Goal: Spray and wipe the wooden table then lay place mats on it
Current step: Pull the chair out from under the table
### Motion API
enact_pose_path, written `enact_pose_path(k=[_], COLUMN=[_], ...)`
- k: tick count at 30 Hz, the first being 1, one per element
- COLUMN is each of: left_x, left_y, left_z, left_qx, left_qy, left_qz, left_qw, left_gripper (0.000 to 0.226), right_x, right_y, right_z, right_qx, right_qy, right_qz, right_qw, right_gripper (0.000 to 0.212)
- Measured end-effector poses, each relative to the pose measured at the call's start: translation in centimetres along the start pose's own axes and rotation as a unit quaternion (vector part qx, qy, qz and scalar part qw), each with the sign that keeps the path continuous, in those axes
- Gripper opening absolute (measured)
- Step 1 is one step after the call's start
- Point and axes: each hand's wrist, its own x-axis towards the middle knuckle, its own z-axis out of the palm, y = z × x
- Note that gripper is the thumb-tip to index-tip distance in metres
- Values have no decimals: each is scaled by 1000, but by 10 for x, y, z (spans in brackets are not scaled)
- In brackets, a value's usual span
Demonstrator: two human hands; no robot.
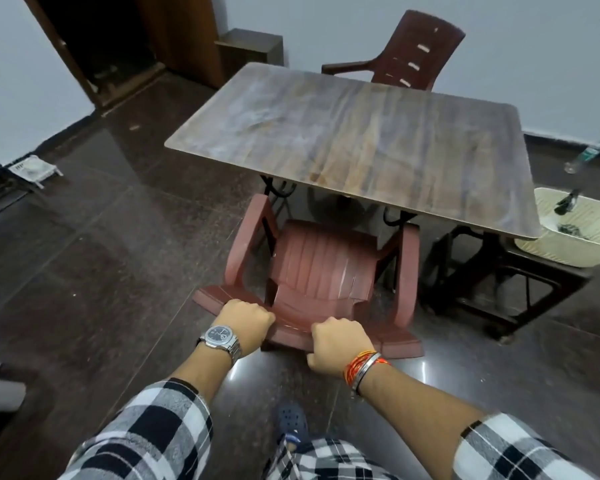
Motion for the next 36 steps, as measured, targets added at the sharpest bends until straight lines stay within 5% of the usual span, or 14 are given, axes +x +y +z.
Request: enact_pose_path(k=[33,36], left_x=[132,124], left_y=[-115,-143], left_z=[-59,-57], left_qx=[-67,-134], left_qy=[23,26], left_qz=[100,154], left_qw=[992,979], left_gripper=[24,50], right_x=[151,149], right_y=[24,20], right_z=[-61,-62], right_qx=[-18,-6], right_qy=[29,39], right_qz=[137,94], right_qw=[990,995], right_gripper=[40,65])
